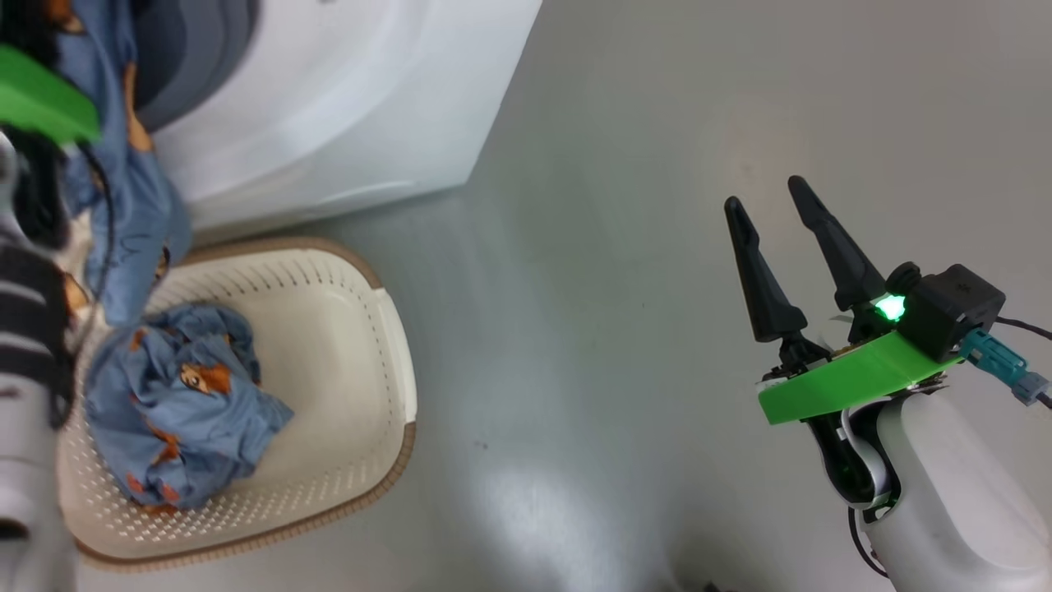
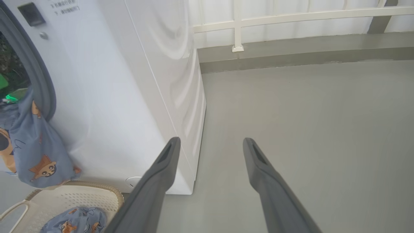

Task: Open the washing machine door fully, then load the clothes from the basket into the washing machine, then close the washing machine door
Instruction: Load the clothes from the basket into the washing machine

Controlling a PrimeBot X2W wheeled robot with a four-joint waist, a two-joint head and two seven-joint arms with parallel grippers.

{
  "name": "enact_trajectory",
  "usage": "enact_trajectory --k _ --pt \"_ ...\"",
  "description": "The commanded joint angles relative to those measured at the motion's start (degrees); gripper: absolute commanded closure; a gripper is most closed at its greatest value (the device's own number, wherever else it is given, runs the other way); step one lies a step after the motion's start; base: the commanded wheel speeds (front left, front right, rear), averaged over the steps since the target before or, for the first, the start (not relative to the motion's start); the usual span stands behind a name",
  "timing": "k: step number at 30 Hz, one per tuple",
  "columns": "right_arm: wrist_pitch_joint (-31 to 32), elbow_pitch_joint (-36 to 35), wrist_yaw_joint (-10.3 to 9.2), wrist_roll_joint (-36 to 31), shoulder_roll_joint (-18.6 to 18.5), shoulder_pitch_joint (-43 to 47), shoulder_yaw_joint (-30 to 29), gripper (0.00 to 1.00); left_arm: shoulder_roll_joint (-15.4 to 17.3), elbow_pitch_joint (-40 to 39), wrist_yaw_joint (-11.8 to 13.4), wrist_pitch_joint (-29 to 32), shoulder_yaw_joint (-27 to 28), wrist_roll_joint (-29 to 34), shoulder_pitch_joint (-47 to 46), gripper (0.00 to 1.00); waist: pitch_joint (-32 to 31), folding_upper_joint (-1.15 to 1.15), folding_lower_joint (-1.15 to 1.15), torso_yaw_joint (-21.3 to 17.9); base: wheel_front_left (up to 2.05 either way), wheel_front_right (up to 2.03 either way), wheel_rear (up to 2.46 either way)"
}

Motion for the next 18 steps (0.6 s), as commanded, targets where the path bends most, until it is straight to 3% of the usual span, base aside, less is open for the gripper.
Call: enact_trajectory --k 1,9,18 --pt "-0.46 -0.66 0.25 0.43 -0.49 1.38 1.27 0.0 1.84 -0.69 -0.28 -0.5 -0.23 -1.05 3.0 0.0 -4.2 0.0 0.0 0.31 0.0 0.0 0.0" --pt "-0.46 1.14 0.25 1.74 -0.85 2.75 1.89 0.0 1.95 -7.75 -0.28 -0.6 -0.64 -2.31 13.45 0.0 -11.99 0.0 0.0 1.92 0.0 0.0 0.0" --pt "-0.46 3.1 0.25 3.09 -1.74 4.95 2.16 0.0 -0.54 -17.96 -0.28 -0.61 1.08 -0.7 27.31 0.0 -20.65 0.0 0.0 5.25 0.0 0.0 0.0"
